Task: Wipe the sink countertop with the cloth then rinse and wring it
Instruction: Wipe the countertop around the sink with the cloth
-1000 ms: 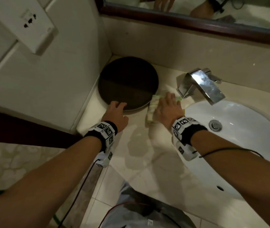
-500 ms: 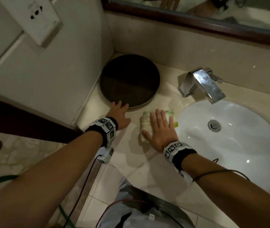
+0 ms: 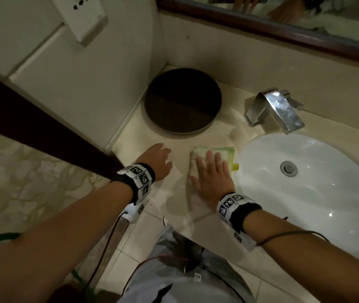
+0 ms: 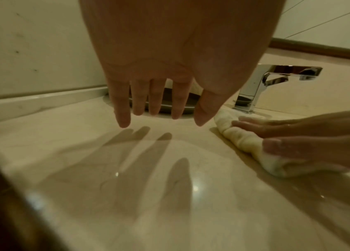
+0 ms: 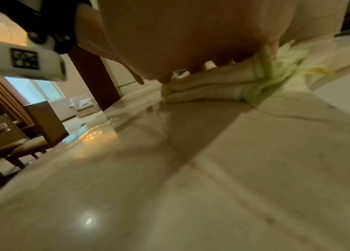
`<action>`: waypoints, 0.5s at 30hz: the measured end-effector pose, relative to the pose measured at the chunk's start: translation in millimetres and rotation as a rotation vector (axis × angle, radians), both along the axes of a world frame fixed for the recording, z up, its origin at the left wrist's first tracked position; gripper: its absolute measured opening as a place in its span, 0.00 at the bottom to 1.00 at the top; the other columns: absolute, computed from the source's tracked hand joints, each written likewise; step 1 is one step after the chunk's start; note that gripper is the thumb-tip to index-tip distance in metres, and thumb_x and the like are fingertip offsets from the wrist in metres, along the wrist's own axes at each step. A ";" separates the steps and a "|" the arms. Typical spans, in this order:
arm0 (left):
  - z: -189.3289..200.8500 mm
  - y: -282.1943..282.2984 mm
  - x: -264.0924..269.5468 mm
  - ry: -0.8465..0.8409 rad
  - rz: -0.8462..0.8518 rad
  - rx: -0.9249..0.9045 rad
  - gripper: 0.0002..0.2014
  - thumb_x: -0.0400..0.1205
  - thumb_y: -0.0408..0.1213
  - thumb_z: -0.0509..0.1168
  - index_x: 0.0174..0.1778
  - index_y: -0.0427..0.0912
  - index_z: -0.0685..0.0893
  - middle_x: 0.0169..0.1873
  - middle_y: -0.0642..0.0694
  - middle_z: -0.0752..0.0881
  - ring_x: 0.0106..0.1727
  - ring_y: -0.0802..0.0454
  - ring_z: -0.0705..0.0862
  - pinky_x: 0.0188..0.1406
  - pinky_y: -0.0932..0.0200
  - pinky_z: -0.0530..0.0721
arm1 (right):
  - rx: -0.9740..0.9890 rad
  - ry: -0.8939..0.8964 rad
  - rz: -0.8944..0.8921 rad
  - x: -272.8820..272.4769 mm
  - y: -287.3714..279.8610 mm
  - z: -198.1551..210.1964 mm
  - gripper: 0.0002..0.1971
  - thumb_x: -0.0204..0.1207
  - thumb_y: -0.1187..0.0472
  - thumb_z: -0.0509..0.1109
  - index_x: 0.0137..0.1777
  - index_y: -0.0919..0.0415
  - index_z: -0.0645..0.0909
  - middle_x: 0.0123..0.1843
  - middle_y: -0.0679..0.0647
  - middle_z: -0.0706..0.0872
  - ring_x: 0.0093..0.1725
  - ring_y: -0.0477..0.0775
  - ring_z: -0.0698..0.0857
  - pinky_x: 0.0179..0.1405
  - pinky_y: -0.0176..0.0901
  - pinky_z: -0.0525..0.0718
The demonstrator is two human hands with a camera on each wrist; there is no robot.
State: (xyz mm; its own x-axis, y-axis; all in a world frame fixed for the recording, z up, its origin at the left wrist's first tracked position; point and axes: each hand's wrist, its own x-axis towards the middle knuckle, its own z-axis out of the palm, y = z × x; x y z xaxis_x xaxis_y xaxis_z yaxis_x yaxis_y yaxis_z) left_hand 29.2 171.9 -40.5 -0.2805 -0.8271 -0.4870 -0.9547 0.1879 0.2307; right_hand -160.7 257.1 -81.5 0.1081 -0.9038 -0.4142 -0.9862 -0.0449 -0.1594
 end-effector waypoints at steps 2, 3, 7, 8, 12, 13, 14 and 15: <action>-6.5 5.0 12.1 -0.057 0.001 0.039 0.30 0.86 0.50 0.57 0.83 0.47 0.60 0.84 0.45 0.57 0.85 0.51 0.50 0.82 0.55 0.55 | 0.006 0.007 0.003 -6.3 -11.7 -5.3 0.40 0.76 0.34 0.29 0.86 0.52 0.40 0.87 0.62 0.38 0.85 0.69 0.38 0.83 0.64 0.41; -9.4 6.6 18.7 -0.087 0.009 0.065 0.31 0.85 0.51 0.57 0.84 0.48 0.59 0.84 0.45 0.56 0.85 0.51 0.49 0.83 0.53 0.55 | -0.005 0.007 -0.009 -10.1 -19.6 -6.6 0.37 0.81 0.36 0.34 0.86 0.54 0.40 0.87 0.62 0.38 0.85 0.68 0.39 0.83 0.63 0.41; -10.3 11.2 37.9 -0.166 0.019 0.174 0.32 0.87 0.53 0.53 0.85 0.51 0.49 0.85 0.46 0.44 0.85 0.43 0.46 0.83 0.49 0.52 | -0.046 0.002 -0.167 -26.4 -57.5 -8.2 0.36 0.85 0.39 0.42 0.86 0.57 0.38 0.87 0.61 0.38 0.85 0.65 0.39 0.83 0.63 0.42; -10.1 13.0 40.5 -0.168 0.010 0.190 0.32 0.87 0.53 0.52 0.86 0.51 0.48 0.85 0.46 0.42 0.85 0.41 0.45 0.83 0.48 0.51 | -0.044 0.000 -0.200 -28.3 -64.7 -8.0 0.36 0.85 0.39 0.43 0.86 0.57 0.38 0.87 0.61 0.39 0.86 0.65 0.39 0.83 0.63 0.43; -12.5 15.2 44.4 -0.179 -0.036 0.205 0.32 0.88 0.54 0.48 0.85 0.51 0.43 0.85 0.45 0.38 0.85 0.40 0.42 0.83 0.44 0.51 | -0.055 0.013 -0.270 -21.6 -70.8 -9.0 0.36 0.85 0.40 0.43 0.86 0.55 0.37 0.87 0.60 0.38 0.85 0.65 0.38 0.83 0.62 0.41; -13.8 14.7 44.9 -0.178 -0.043 0.207 0.32 0.88 0.54 0.48 0.85 0.51 0.43 0.85 0.45 0.38 0.85 0.40 0.42 0.83 0.44 0.51 | -0.063 0.010 -0.286 -15.8 -67.8 -9.6 0.36 0.85 0.40 0.43 0.86 0.55 0.37 0.87 0.60 0.38 0.85 0.65 0.38 0.83 0.63 0.41; -14.2 14.3 45.9 -0.178 -0.051 0.205 0.32 0.88 0.54 0.48 0.85 0.51 0.43 0.85 0.45 0.38 0.85 0.39 0.42 0.83 0.43 0.52 | -0.065 0.008 -0.294 -7.8 -64.0 -10.7 0.36 0.85 0.40 0.43 0.86 0.56 0.36 0.87 0.60 0.38 0.85 0.66 0.38 0.83 0.63 0.40; -14.7 14.6 46.9 -0.180 -0.059 0.204 0.32 0.88 0.54 0.48 0.85 0.51 0.43 0.85 0.45 0.38 0.85 0.39 0.42 0.83 0.42 0.53 | -0.060 0.009 -0.293 0.8 -59.8 -11.9 0.36 0.85 0.40 0.44 0.86 0.57 0.37 0.87 0.61 0.38 0.85 0.66 0.38 0.83 0.64 0.40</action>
